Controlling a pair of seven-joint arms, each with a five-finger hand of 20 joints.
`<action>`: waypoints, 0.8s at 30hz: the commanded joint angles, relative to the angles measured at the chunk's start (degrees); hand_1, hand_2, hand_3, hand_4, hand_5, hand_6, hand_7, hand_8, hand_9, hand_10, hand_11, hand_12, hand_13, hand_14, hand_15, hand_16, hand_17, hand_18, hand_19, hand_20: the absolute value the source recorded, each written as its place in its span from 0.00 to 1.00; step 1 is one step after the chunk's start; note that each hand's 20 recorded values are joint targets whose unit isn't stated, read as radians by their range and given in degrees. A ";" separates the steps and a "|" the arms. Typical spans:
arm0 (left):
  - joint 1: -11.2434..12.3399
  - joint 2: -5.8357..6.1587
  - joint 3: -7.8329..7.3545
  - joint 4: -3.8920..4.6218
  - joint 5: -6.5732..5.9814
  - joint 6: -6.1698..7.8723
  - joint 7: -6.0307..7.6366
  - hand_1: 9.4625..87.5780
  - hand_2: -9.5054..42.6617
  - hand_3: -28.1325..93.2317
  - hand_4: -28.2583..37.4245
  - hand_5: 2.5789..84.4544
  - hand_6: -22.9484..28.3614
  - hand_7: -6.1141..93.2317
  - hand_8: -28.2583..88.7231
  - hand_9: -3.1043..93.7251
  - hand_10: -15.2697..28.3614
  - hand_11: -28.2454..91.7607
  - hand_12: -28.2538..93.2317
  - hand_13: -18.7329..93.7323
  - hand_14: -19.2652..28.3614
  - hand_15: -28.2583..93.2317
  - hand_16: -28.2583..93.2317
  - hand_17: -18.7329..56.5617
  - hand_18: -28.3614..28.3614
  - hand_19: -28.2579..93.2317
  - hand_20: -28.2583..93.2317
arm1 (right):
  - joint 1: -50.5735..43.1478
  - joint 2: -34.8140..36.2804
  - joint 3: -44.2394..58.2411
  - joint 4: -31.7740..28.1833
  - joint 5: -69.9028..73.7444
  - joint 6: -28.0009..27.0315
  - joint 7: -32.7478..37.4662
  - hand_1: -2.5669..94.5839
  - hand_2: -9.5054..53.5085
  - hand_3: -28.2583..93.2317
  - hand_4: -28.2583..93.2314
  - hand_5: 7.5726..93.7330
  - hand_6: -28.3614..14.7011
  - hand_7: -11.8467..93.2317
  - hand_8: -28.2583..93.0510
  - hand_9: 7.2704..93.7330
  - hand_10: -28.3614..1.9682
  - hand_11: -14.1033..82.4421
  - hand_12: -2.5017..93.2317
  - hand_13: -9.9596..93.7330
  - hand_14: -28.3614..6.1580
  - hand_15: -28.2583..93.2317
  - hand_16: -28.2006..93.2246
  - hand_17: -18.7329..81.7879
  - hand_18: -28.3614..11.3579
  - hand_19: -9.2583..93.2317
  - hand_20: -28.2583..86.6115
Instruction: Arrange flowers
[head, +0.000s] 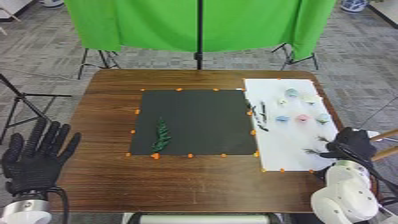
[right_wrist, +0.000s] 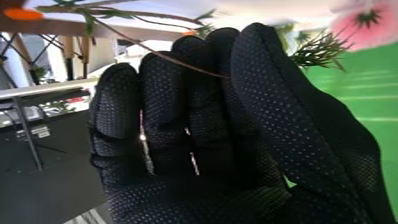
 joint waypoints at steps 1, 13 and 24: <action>1.23 -0.36 0.21 -0.15 -0.32 0.87 -0.09 0.24 0.44 0.82 0.00 0.46 0.56 0.22 0.15 0.42 0.69 0.41 0.33 0.44 0.72 0.51 0.20 0.18 0.77 0.52 0.37 | 2.87 1.35 -0.83 -6.48 1.31 -0.85 -0.56 0.65 0.00 0.79 0.01 0.75 0.60 0.52 0.39 0.76 0.46 0.44 0.59 0.61 0.30 0.76 0.57 0.51 0.04 0.93 0.57; 0.92 0.20 0.70 -0.08 -0.27 1.22 -0.63 0.24 0.44 0.82 0.00 0.46 0.56 0.23 0.15 0.42 0.69 0.41 0.33 0.44 0.71 0.51 0.20 0.18 0.77 0.52 0.37 | 16.71 -1.51 -14.22 -11.74 10.09 -2.26 -6.58 0.65 0.00 0.77 0.04 0.72 0.60 0.53 0.39 0.79 0.51 0.52 0.62 0.74 0.38 0.82 0.62 0.63 0.09 1.00 0.70; -0.99 1.99 2.53 0.21 0.43 1.53 -2.14 0.24 0.46 0.83 0.00 0.46 0.56 0.23 0.15 0.43 0.69 0.41 0.33 0.44 0.72 0.52 0.20 0.18 0.77 0.52 0.37 | 29.16 -15.26 -30.78 -2.43 13.68 -2.27 -6.72 0.67 0.00 0.75 0.04 0.72 0.59 0.53 0.38 0.81 0.53 0.50 0.61 0.76 0.39 0.83 0.60 0.65 0.09 1.00 0.72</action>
